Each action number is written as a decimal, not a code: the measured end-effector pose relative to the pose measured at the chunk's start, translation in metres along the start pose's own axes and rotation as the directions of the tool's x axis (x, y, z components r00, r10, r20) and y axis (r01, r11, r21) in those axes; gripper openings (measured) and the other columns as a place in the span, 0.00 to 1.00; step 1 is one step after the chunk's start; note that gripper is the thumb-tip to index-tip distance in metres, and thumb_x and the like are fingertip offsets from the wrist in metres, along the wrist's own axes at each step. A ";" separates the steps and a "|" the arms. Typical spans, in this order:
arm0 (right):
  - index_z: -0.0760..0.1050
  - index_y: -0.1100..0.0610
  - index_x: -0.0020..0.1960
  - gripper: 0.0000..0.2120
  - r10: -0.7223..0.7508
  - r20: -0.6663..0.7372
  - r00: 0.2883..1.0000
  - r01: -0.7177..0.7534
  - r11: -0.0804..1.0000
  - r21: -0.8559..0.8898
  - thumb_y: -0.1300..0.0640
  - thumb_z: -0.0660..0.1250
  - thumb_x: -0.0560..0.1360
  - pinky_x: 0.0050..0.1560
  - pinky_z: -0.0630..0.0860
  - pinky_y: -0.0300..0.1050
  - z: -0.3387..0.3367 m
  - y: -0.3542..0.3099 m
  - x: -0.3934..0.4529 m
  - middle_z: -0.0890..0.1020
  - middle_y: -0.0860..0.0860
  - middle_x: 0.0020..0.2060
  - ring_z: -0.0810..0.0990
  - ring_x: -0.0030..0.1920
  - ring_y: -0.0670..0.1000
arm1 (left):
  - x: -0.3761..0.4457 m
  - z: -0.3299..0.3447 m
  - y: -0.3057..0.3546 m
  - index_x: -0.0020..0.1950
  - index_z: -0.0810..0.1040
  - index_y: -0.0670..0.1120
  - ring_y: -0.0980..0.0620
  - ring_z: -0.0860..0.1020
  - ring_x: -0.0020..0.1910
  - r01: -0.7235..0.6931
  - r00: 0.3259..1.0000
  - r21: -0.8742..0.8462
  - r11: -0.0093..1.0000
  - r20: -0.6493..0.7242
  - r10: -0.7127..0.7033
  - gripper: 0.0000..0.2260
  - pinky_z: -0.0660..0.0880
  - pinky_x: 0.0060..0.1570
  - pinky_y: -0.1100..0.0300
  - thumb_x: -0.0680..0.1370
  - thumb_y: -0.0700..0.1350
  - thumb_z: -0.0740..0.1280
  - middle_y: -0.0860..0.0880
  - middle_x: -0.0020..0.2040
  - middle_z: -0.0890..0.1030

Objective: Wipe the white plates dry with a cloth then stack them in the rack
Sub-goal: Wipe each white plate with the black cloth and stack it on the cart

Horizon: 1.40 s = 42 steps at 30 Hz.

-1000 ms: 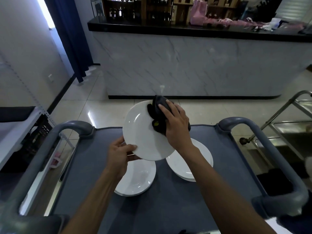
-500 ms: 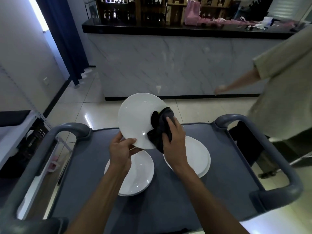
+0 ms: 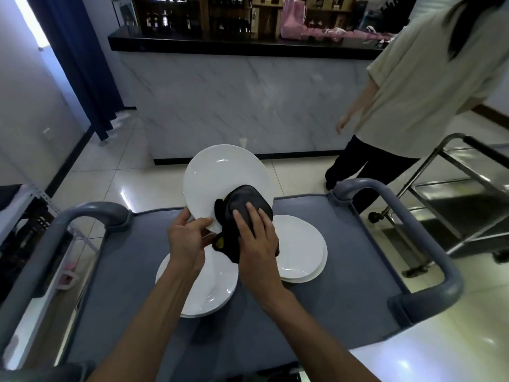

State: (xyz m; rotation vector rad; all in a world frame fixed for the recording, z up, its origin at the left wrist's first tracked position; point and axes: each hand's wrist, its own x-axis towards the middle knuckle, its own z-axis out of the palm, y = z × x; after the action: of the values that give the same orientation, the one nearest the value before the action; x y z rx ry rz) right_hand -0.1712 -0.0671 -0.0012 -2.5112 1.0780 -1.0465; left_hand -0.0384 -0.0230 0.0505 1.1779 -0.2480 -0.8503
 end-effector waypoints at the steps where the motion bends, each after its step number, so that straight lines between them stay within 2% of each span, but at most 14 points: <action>1: 0.63 0.50 0.78 0.39 0.009 0.000 1.000 -0.009 1.000 0.010 0.70 0.71 0.71 0.72 0.66 0.59 -0.002 0.003 -0.001 0.61 0.52 0.79 0.60 0.78 0.58 | 0.000 -0.001 0.000 0.58 0.81 0.46 0.39 0.83 0.47 0.003 1.000 0.004 1.000 0.005 -0.003 0.18 0.83 0.42 0.50 0.75 0.28 0.64 0.39 0.54 0.84; 5: 0.65 0.51 0.77 0.29 0.110 -0.002 0.994 -0.110 0.993 0.037 0.63 0.62 0.77 0.75 0.61 0.55 -0.016 0.017 0.009 0.62 0.52 0.78 0.59 0.78 0.58 | 0.003 -0.003 -0.001 0.60 0.81 0.44 0.36 0.83 0.47 0.012 1.000 0.044 0.999 0.021 -0.013 0.19 0.82 0.46 0.39 0.75 0.27 0.64 0.39 0.53 0.84; 9: 0.67 0.52 0.77 0.31 0.167 -0.009 0.986 -0.168 0.986 -0.021 0.71 0.63 0.77 0.76 0.60 0.53 -0.032 0.032 0.032 0.63 0.53 0.78 0.61 0.76 0.60 | 0.005 -0.002 -0.001 0.54 0.83 0.47 0.41 0.84 0.40 -0.016 0.997 0.118 0.993 0.078 0.006 0.19 0.83 0.39 0.45 0.74 0.27 0.64 0.45 0.45 0.86; 13: 0.67 0.52 0.77 0.30 0.153 -0.030 0.988 -0.154 0.985 -0.076 0.70 0.61 0.78 0.75 0.59 0.53 -0.046 0.044 0.051 0.64 0.53 0.77 0.62 0.76 0.59 | 0.007 0.003 0.001 0.56 0.82 0.44 0.43 0.84 0.37 -0.046 0.992 0.192 0.980 0.124 0.023 0.18 0.81 0.34 0.52 0.74 0.26 0.65 0.48 0.42 0.86; 17: 0.69 0.54 0.76 0.29 0.151 -0.061 0.987 -0.154 0.987 -0.055 0.71 0.63 0.77 0.74 0.63 0.57 -0.054 0.047 0.066 0.66 0.55 0.76 0.64 0.75 0.60 | 0.008 0.009 0.006 0.54 0.83 0.46 0.40 0.83 0.39 -0.105 0.980 0.258 0.960 0.189 0.057 0.18 0.82 0.34 0.50 0.72 0.26 0.67 0.46 0.42 0.86; 21: 0.70 0.56 0.75 0.27 0.137 -0.075 0.988 -0.141 0.989 -0.041 0.70 0.63 0.77 0.72 0.64 0.62 -0.060 0.050 0.076 0.68 0.58 0.75 0.65 0.74 0.63 | 0.008 0.013 0.009 0.50 0.84 0.49 0.41 0.83 0.39 -0.128 0.965 0.299 0.946 0.257 0.049 0.20 0.82 0.35 0.48 0.72 0.26 0.66 0.44 0.43 0.86; 24: 0.69 0.55 0.75 0.27 0.105 -0.064 0.992 -0.107 0.994 -0.028 0.69 0.61 0.78 0.73 0.62 0.62 -0.063 0.048 0.079 0.66 0.57 0.76 0.63 0.75 0.61 | 0.010 0.013 0.012 0.50 0.85 0.47 0.41 0.83 0.37 -0.129 0.955 0.317 0.939 0.294 0.032 0.19 0.81 0.33 0.50 0.71 0.25 0.66 0.43 0.42 0.86; 28: 0.70 0.54 0.74 0.25 0.045 -0.078 0.996 -0.045 0.999 0.001 0.68 0.61 0.80 0.74 0.61 0.60 -0.069 0.043 0.085 0.66 0.56 0.76 0.62 0.76 0.61 | 0.012 0.015 0.013 0.53 0.84 0.45 0.39 0.83 0.41 -0.139 0.941 0.343 0.929 0.339 0.016 0.19 0.82 0.35 0.49 0.71 0.25 0.67 0.42 0.44 0.86; 35: 0.67 0.52 0.77 0.30 -0.003 -0.052 0.999 0.003 1.000 -0.009 0.66 0.65 0.77 0.72 0.62 0.59 -0.076 0.054 0.097 0.64 0.52 0.78 0.61 0.77 0.57 | 0.016 0.016 0.016 0.51 0.85 0.46 0.40 0.84 0.40 -0.166 0.937 0.324 0.931 0.346 0.046 0.20 0.82 0.34 0.48 0.70 0.24 0.66 0.41 0.44 0.86; 42: 0.62 0.52 0.79 0.33 -0.040 0.045 0.998 0.037 0.998 0.052 0.63 0.67 0.76 0.74 0.63 0.59 -0.085 0.089 0.113 0.60 0.55 0.79 0.62 0.74 0.62 | 0.020 0.031 0.007 0.56 0.84 0.47 0.40 0.85 0.47 -0.202 0.923 0.338 0.919 0.378 0.064 0.21 0.82 0.37 0.50 0.72 0.25 0.68 0.43 0.49 0.86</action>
State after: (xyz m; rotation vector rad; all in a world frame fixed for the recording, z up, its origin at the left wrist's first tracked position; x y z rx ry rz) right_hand -0.2245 -0.2031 0.0802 -2.5124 0.9818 -1.0079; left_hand -0.0401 -0.0579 0.0646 1.3299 -0.8160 -0.9183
